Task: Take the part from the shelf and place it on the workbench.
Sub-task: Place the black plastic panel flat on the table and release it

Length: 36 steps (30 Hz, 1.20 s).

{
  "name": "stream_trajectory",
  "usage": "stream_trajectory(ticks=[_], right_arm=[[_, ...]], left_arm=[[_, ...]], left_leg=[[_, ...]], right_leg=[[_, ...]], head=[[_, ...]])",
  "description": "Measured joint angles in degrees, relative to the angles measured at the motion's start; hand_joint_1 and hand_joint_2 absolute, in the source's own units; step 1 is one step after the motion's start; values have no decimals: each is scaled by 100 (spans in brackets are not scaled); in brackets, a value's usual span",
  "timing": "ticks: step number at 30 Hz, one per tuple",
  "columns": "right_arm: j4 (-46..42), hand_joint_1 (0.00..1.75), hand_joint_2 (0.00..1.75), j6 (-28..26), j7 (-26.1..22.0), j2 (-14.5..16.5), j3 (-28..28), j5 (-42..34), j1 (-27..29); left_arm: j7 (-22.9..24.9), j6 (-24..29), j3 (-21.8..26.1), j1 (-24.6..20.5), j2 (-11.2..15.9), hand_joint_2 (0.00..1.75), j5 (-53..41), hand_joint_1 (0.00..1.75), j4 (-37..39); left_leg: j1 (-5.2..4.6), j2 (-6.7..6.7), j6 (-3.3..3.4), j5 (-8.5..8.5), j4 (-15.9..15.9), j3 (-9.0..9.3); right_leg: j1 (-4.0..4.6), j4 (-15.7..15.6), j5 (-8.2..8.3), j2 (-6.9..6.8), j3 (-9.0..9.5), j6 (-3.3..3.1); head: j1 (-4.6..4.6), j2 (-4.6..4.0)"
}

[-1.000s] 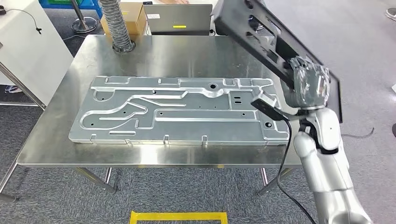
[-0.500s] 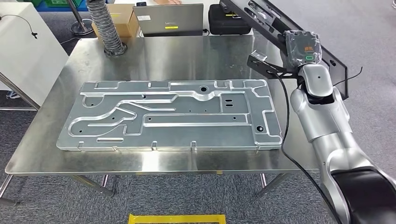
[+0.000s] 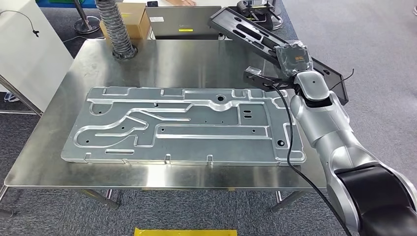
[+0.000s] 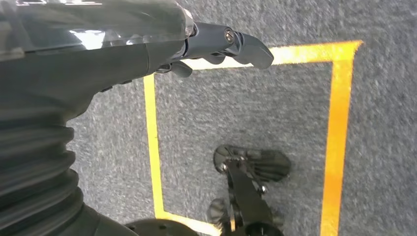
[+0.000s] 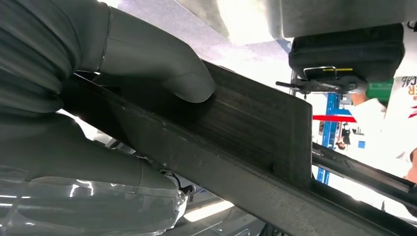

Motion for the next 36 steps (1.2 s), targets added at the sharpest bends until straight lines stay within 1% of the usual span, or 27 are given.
stream_trajectory(ticks=[1,2,4,6,7,8,10,11,12,13,14,15,17,18,19,21,22,23,24,26,27,28,29,31,32,33,36], right_arm=[[21,175,175,-2,-1,7,5,0,-17],[42,175,175,-3,-1,14,9,0,-30],[84,175,175,-7,-3,30,16,-1,-45],[116,175,175,9,-81,49,27,-18,-49],[132,175,175,31,-188,74,45,-42,-52],[149,175,175,76,-354,126,83,-88,-52],[203,175,175,237,-756,322,223,-225,6],[234,175,175,347,-923,449,313,-306,74],[272,175,175,461,-1037,588,408,-387,168],[312,175,175,567,-1104,722,499,-469,270],[356,175,175,659,-1146,856,586,-559,365],[406,175,175,734,-1191,987,675,-675,444],[515,175,175,854,-1352,1187,839,-982,528],[574,175,175,949,-1511,1263,917,-1197,555],[632,175,175,1097,-1757,1329,983,-1443,588],[714,175,175,1465,-2460,1460,1112,-1955,682],[738,175,175,1609,-2816,1530,1180,-2182,735],[751,175,175,1694,-3085,1597,1254,-2354,782],[765,175,175,1736,-3243,1659,1332,-2492,828],[787,175,175,1768,-3356,1754,1505,-2672,906],[794,175,175,1781,-3365,1781,1605,-2750,931],[795,175,175,1795,-3370,1799,1705,-2837,939],[792,175,175,1817,-3374,1816,1804,-2943,929],[769,175,175,1880,-3376,1848,1975,-3177,874],[748,175,175,1918,-3368,1873,2054,-3279,846],[727,131,131,1950,-3358,1894,2124,-3362,828],[689,0,0,1999,-3305,1941,2304,-3574,827]], left_arm=[[0,-2,0,-4,1,175,-1,0,0],[-1,-3,0,-7,2,175,-1,0,0],[-1,-3,0,-7,3,175,-2,0,-1],[-3,-3,-1,0,3,175,-2,0,-1],[-11,-3,-1,3,2,175,-2,0,-1],[-27,0,-1,4,3,175,-2,0,-1],[-89,20,-2,1,5,175,-8,0,-1],[-124,38,-2,-6,7,175,-14,0,-1],[-162,57,-3,-13,7,175,-26,0,-1],[-198,74,-7,-19,7,175,-38,0,0],[-234,87,-14,-24,6,175,-49,0,0],[-278,94,-24,-26,6,175,-58,0,-1],[-358,97,-43,-33,8,175,-69,0,-2],[-397,99,-50,-34,8,175,-78,0,-2],[-430,110,-57,-31,8,175,-93,0,-2],[-480,158,-77,-20,-3,175,-134,0,-2],[-493,189,-85,-23,-11,175,-154,0,-2],[-499,214,-91,-35,-20,175,-166,0,-2],[-501,235,-93,-54,-32,175,-175,0,-2],[-501,266,-95,-87,-43,175,-176,0,-1],[-502,278,-96,-93,-50,175,-175,0,-1],[-503,287,-96,-91,-56,175,-175,0,-1],[-505,295,-96,-86,-65,175,-175,0,-1],[-513,306,-98,-78,-90,175,-175,0,0],[-520,311,-101,-80,-103,175,-174,0,0],[-528,314,-104,-83,-113,175,-173,0,0],[-550,309,-115,-83,-126,175,-157,0,0]], left_leg=[[1,-3,-35,-37,38,1],[-2,-5,-69,-62,63,-3],[-16,-7,-128,-79,68,-12],[-9,1,-185,-114,76,-14],[-4,14,-211,-190,178,-52],[2,26,-231,-318,396,-142],[7,41,-252,-656,1136,-477],[8,41,-256,-767,1487,-654],[7,40,-253,-780,1676,-765],[5,40,-239,-677,1634,-771],[0,41,-213,-479,1358,-666],[-11,42,-175,-251,939,-494],[-49,44,-112,6,255,-180],[-66,42,-94,31,101,-110],[-78,40,-87,12,67,-86],[-49,51,-64,22,2,-38],[-28,69,-47,25,-32,5],[-6,92,-29,29,-69,49],[1,115,-15,27,-86,80],[2,144,5,18,-89,98],[4,150,8,16,-88,103],[6,153,7,17,-86,108],[7,151,2,20,-85,113],[3,141,-27,29,-74,118],[-5,133,-54,32,-66,120],[-8,125,-88,35,-60,122],[16,112,-196,53,-68,127]], right_leg=[[4,-349,150,-3,145,-3],[12,-570,221,-3,236,-20],[50,-663,208,9,267,-86],[39,-681,211,8,278,-165],[32,-699,213,5,293,-209],[25,-716,213,7,312,-249],[47,-722,198,36,337,-309],[63,-722,188,57,352,-326],[80,-721,177,75,371,-339],[98,-720,164,86,393,-348],[115,-720,149,91,418,-354],[127,-720,132,91,438,-354],[154,-716,111,87,447,-333],[159,-717,106,83,442,-313],[164,-724,107,80,443,-290],[175,-734,86,80,481,-235],[183,-674,28,76,478,-207],[185,-507,-84,71,423,-181],[174,-222,-248,63,302,-158],[142,536,-589,56,-55,-123],[125,784,-659,51,-169,-109],[111,823,-625,46,-175,-101],[99,621,-498,40,-53,-103],[97,-208,-187,34,424,-140],[106,-553,-85,32,618,-168],[121,-765,-35,31,737,-194],[146,-858,22,23,773,-281]], head=[[1,0],[-4,0],[-17,0],[-24,0],[-26,0],[-27,0],[-34,0],[-36,0],[-38,0],[-39,0],[-39,0],[-38,0],[-37,0],[-37,0],[-38,0],[-39,0],[-36,0],[-26,0],[-20,0],[-8,0],[-8,0],[-6,0],[-6,0],[-7,0],[-13,0],[-19,0],[-28,0]])
